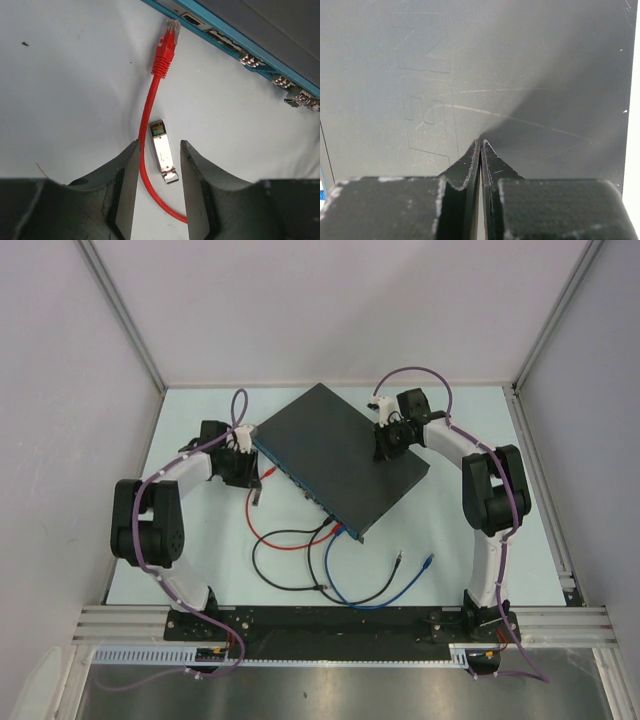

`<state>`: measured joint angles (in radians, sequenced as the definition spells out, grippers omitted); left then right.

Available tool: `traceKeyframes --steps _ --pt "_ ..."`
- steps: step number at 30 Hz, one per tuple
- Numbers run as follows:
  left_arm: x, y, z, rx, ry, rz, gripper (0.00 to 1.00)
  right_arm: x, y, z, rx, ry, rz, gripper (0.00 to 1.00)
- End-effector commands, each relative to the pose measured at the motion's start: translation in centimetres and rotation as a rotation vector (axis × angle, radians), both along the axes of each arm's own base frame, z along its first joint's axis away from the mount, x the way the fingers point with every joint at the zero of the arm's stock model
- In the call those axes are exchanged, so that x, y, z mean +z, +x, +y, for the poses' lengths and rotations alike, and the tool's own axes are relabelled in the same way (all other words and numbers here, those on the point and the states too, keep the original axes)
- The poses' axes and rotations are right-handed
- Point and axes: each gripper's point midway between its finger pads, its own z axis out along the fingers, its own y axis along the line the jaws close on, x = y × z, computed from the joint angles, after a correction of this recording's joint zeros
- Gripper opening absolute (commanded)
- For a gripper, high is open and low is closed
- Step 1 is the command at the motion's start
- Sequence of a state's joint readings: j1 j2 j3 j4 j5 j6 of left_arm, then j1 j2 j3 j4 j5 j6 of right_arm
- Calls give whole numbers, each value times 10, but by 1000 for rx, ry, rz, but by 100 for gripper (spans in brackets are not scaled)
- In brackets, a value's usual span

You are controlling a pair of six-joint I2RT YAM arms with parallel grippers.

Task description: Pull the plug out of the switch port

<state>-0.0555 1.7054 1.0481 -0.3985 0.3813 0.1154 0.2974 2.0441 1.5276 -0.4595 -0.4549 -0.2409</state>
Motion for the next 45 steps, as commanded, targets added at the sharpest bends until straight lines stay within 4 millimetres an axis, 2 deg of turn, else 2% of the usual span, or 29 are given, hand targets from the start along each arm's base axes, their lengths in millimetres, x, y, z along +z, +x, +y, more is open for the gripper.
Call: traceKeyframes --steps 1,9,18,25,27,30,33,34,36,37,39,42,45 --pt "-2 9 -5 -37 39 -14 42 -58 -16 -32 -35 -159 98 6" --pt "-11 6 -6 -50 52 22 39 -59 -13 -39 -52 -160 99 6" --pt "-23 -8 -3 -65 100 51 40 -61 -11 -40 -57 -152 101 6" --pt "-27 -6 -9 -113 186 18 32 -62 -12 -39 -57 -152 103 6" --pt "-26 -5 -12 -127 207 10 24 -62 -12 -40 -60 -153 105 7" --pt "-22 -5 -18 -148 219 4 12 -61 -11 -42 -62 -154 103 7" --pt "-5 -1 -23 -180 202 -23 5 -60 -10 -43 -65 -151 102 7" --pt "11 2 -24 -187 202 -59 4 -59 -9 -45 -69 -151 99 6" --pt "24 4 -21 -193 212 -91 2 -60 -10 -47 -74 -150 105 6" --pt "39 5 -18 -198 217 -127 1 -61 -10 -47 -74 -151 106 7" --pt "50 5 -15 -197 208 -152 0 -62 -10 -47 -76 -147 113 7" --pt "60 8 3 -126 200 -171 0 -63 -10 -46 -77 -141 117 7" --pt "53 13 32 -34 235 -160 0 -64 -9 -44 -84 -132 123 7"
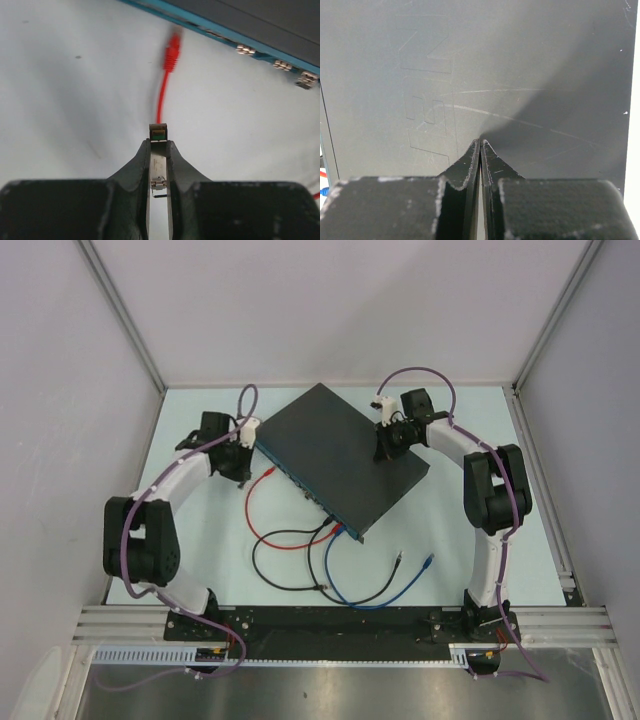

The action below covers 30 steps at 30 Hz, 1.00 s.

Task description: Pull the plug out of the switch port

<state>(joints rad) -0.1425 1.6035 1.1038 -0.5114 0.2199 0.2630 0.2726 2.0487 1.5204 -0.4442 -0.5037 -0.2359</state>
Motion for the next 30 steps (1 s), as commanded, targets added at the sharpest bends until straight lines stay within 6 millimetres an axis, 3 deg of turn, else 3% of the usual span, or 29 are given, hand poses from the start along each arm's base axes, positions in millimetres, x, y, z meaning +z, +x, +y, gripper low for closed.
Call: traceKeyframes --steps 1,7,12,16,21,24,28,30 --pt "11 15 47 133 55 -57 0 -64 -10 -40 -84 -170 114 7" --pt "1 25 104 328 158 -83 0 -60 -8 -39 -87 -168 108 7" --pt "-16 29 136 407 209 -46 0 -58 -7 -42 -90 -169 103 7" --pt "-31 32 151 432 240 -28 0 -56 -6 -42 -91 -172 97 7" --pt "-37 36 152 417 234 -22 6 -57 -6 -44 -93 -178 98 7" --pt "-39 38 150 416 221 -12 37 -57 -6 -44 -94 -179 98 7" --pt "-17 48 143 437 164 -48 51 -56 -6 -46 -95 -182 99 7" --pt "3 56 125 430 69 -75 56 -55 -7 -47 -96 -183 100 7"
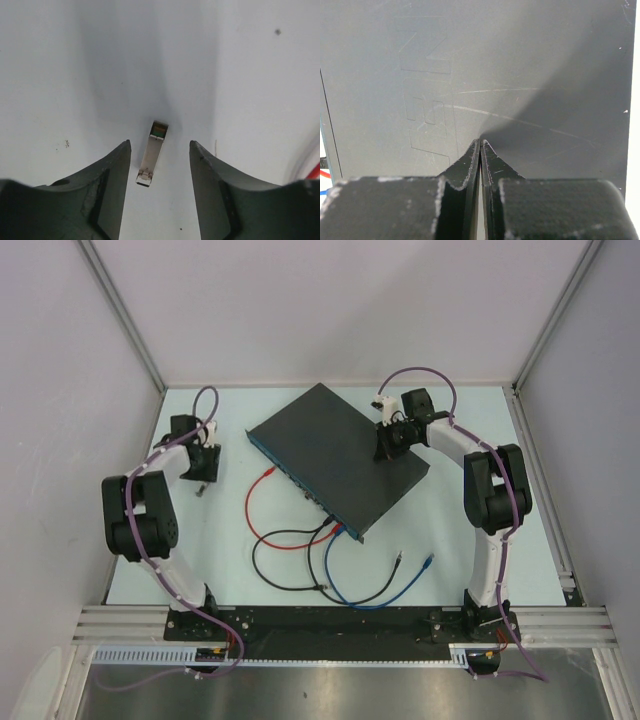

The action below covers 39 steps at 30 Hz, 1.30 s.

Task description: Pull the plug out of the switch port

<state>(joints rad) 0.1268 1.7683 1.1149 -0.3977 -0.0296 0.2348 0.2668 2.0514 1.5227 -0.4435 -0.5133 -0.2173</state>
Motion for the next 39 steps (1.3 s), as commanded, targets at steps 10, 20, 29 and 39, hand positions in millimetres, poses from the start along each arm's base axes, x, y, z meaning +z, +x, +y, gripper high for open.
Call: traceKeyframes --steps 10,20,29,39 --pt "72 4 -216 -362 -846 -31 55 -58 -11 -48 -71 -212 99 7" --pt "27 3 -246 -311 -894 90 52 -55 -22 -44 -43 -231 97 7" --pt "26 -9 -259 -364 -1001 129 50 -57 -28 -45 -35 -242 97 8" --pt "17 -21 -258 -374 -1004 151 46 -56 -30 -42 -24 -245 97 8"
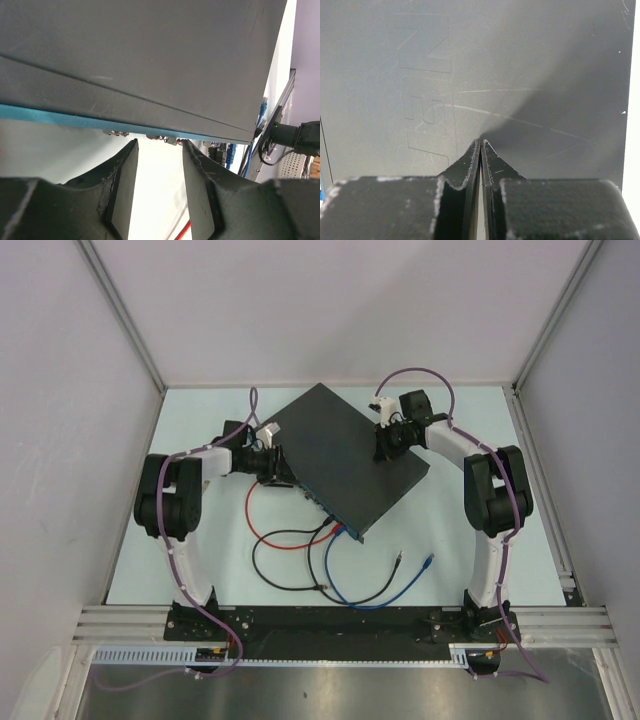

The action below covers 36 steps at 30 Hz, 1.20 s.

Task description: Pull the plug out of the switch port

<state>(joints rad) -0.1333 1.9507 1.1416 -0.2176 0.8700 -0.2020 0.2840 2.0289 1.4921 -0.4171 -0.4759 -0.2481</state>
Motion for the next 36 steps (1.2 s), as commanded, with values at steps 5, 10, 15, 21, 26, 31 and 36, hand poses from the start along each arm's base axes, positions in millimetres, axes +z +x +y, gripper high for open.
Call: traceKeyframes --steps 5,10,15,21,26,31,36 --pt "2 -5 -8 -39 -35 -24 47 -56 -29 -43 -48 -209 140 8" --pt "-1 -8 -16 -71 -27 -24 47 -56 -29 -43 -46 -211 138 8" --pt "-6 -10 -18 -82 -2 -21 47 -57 -29 -45 -46 -215 139 8" --pt "-16 -14 -13 -83 60 -21 46 -57 -30 -44 -46 -214 138 8" --pt "-33 -19 0 -57 180 -14 46 -58 -30 -44 -46 -217 138 9" --pt "-45 -28 12 -36 254 -4 47 -59 -29 -44 -46 -217 136 9" --pt "-48 -38 25 -35 324 -13 49 -59 -28 -45 -48 -222 132 9"
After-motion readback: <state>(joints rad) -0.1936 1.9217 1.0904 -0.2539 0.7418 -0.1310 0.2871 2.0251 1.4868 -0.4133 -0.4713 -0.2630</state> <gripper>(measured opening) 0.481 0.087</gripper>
